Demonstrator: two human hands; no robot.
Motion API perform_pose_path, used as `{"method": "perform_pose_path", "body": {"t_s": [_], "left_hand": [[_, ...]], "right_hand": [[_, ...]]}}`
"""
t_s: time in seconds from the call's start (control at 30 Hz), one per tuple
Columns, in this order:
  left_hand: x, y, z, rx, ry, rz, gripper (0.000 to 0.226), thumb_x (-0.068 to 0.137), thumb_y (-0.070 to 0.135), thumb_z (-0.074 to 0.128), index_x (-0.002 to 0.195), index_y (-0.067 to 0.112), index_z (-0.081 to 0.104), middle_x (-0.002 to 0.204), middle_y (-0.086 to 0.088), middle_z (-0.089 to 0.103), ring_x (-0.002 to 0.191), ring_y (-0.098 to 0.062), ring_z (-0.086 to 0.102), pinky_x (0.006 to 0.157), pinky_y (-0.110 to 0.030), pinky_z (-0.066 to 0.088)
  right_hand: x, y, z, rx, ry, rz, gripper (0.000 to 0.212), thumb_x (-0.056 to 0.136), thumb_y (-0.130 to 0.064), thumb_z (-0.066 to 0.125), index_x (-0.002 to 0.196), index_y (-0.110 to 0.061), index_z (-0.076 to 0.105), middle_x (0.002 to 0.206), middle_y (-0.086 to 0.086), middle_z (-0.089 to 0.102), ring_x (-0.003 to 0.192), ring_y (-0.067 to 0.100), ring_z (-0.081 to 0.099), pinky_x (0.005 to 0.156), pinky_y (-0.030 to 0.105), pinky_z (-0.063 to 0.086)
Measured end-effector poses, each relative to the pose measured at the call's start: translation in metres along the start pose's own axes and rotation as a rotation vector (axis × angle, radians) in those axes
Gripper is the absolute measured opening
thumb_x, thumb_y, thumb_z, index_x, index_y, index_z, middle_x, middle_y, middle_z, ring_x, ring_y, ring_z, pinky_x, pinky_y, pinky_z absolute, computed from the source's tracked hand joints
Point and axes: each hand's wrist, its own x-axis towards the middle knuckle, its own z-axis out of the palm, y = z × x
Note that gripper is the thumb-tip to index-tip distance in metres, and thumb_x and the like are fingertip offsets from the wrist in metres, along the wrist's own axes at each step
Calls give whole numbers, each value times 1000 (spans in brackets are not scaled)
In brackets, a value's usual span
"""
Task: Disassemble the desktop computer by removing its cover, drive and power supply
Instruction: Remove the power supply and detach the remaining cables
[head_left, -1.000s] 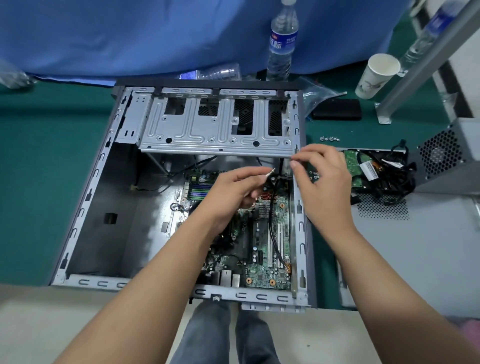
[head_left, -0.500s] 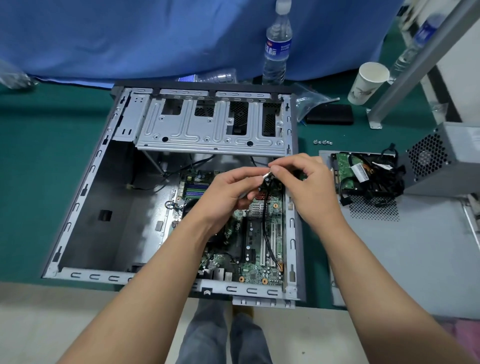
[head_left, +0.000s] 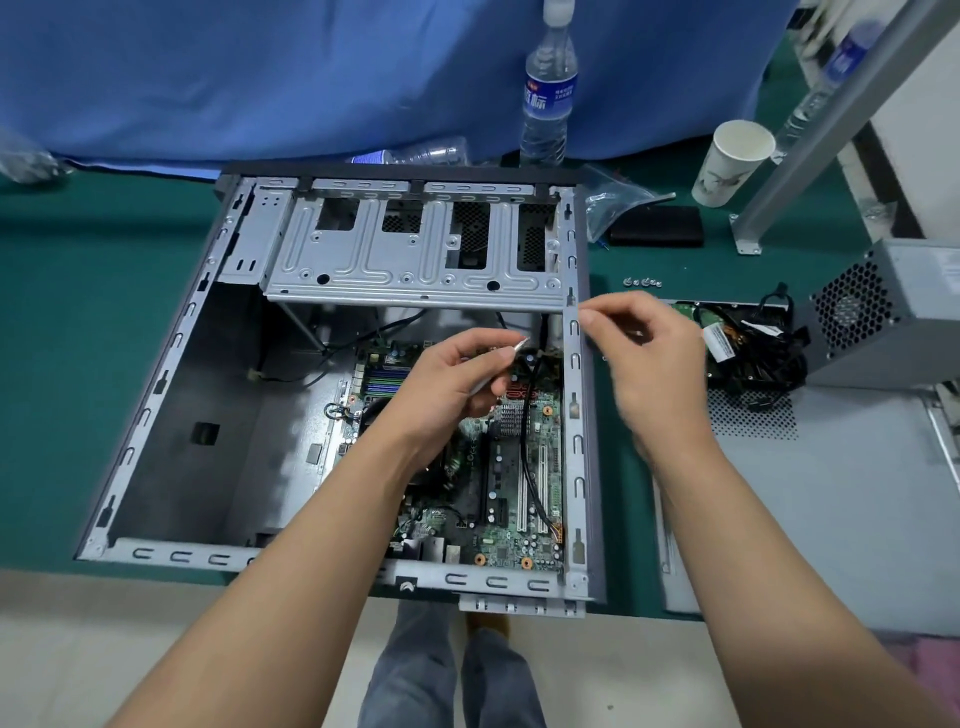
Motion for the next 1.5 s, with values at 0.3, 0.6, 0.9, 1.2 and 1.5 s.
{"method": "perform_pose_path", "body": {"t_s": [0.3, 0.6, 0.9, 1.2, 1.5], "left_hand": [[3, -8, -1, 168, 111, -62, 7, 93, 9, 57, 91, 16, 59, 59, -1, 63, 45, -9, 38, 44, -16, 31], [6, -10, 2, 248, 104, -103, 17, 92, 1, 53, 97, 16, 59, 72, -2, 71, 48, -8, 45, 47, -18, 36], [6, -8, 6, 217, 125, -136, 18, 92, -5, 52, 105, 7, 51, 87, -7, 74, 57, -12, 60, 50, -19, 46], [2, -9, -5, 302, 312, -62, 6, 87, 0, 64, 85, 5, 66, 58, -4, 66, 50, -16, 63, 45, -20, 47], [16, 0, -22, 843, 352, 2, 6, 85, 16, 68, 84, 21, 71, 83, 7, 70, 77, 1, 63, 64, -4, 41]], "right_hand": [[1, 92, -16, -276, 30, 348, 5, 85, -5, 65, 85, -7, 69, 82, 13, 71, 67, 16, 61, 77, 32, 54], [24, 127, 12, -615, 53, 321, 13, 92, -12, 55, 100, -10, 64, 93, 11, 67, 87, 31, 60, 65, 28, 39], [24, 126, 12, -580, 75, 337, 20, 92, -17, 58, 110, -10, 54, 90, 9, 64, 88, 29, 59, 68, 31, 41], [7, 50, 3, 11, 39, 199, 16, 92, -37, 53, 102, -27, 59, 99, -9, 63, 87, 2, 60, 78, 25, 50], [8, 17, 28, -333, -149, 71, 59, 96, -37, 45, 148, -16, 24, 147, 2, 35, 134, 18, 32, 106, 28, 25]]}}
